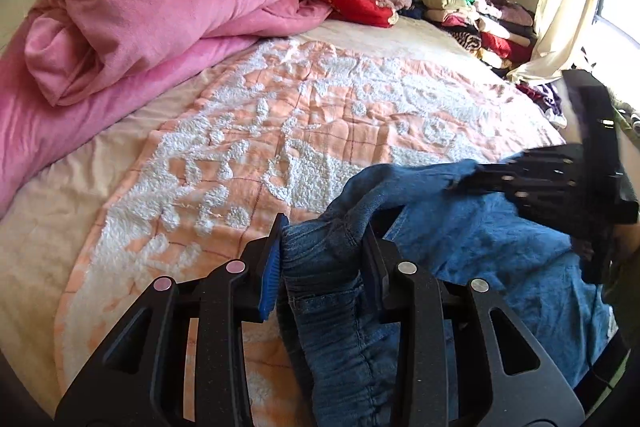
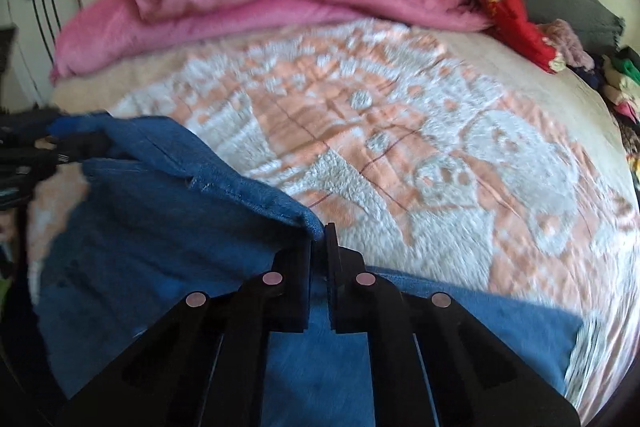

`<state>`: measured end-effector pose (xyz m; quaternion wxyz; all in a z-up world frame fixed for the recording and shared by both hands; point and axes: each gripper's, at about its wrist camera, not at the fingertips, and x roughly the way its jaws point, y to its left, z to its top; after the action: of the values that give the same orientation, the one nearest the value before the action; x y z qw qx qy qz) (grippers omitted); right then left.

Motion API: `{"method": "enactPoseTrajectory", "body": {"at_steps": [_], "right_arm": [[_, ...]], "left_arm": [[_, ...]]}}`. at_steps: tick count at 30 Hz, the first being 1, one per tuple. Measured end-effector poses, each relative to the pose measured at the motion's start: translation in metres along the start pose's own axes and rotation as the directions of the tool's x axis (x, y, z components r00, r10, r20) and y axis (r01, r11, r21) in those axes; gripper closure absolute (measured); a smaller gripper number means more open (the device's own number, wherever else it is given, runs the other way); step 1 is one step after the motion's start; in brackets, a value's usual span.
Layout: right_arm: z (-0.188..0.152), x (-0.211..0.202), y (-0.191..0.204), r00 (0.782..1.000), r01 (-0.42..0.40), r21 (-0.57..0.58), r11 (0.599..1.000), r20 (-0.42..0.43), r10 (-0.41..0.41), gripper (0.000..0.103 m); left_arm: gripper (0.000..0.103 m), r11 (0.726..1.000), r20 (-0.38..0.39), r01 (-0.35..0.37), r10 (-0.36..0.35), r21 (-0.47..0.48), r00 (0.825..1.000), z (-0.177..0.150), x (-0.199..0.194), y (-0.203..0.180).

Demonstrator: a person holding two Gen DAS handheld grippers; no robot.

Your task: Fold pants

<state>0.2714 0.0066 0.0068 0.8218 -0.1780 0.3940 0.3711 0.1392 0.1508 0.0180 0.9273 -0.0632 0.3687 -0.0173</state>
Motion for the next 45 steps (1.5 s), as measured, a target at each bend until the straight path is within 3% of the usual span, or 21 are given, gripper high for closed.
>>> {"method": "enactPoseTrajectory", "body": {"at_steps": [7, 15, 24, 28, 36, 40, 45], "right_arm": [[-0.041, -0.085, 0.025, 0.991, -0.042, 0.072, 0.996, 0.127, 0.033, 0.098], [-0.092, -0.139, 0.079, 0.986, -0.087, 0.078, 0.993, 0.149, 0.075, 0.098], [-0.148, -0.134, 0.134, 0.982, -0.185, 0.073, 0.98, 0.054, 0.181, 0.098], [-0.166, -0.119, 0.158, 0.987, -0.159, 0.021, 0.987, 0.002, 0.159, 0.098], [-0.17, -0.105, 0.164, 0.985, -0.169, 0.048, 0.984, -0.039, 0.171, 0.097], [-0.175, -0.102, 0.165, 0.987, -0.151, 0.059, 0.987, -0.044, 0.153, 0.097], [-0.176, -0.099, 0.165, 0.988, -0.144, 0.077, 0.987, -0.046, 0.148, 0.095]], "left_arm": [[0.077, 0.998, 0.047, 0.028, -0.03, 0.049, 0.998, -0.014, -0.039, -0.014], [0.076, 0.99, 0.047, 0.008, -0.015, 0.138, 0.999, -0.046, -0.07, -0.031], [0.076, 0.984, -0.056, 0.024, -0.014, 0.177, 0.998, -0.089, -0.084, -0.029], [0.075, 0.985, -0.108, 0.018, 0.0, 0.171, 0.994, -0.104, -0.077, -0.026], [0.058, 0.991, -0.173, -0.004, 0.027, 0.131, 0.985, -0.122, -0.081, -0.013], [0.058, 0.995, -0.173, -0.003, 0.021, 0.103, 0.985, -0.131, -0.099, -0.01], [0.07, 0.993, -0.103, 0.046, -0.035, 0.106, 0.994, -0.121, -0.13, -0.025]]}}
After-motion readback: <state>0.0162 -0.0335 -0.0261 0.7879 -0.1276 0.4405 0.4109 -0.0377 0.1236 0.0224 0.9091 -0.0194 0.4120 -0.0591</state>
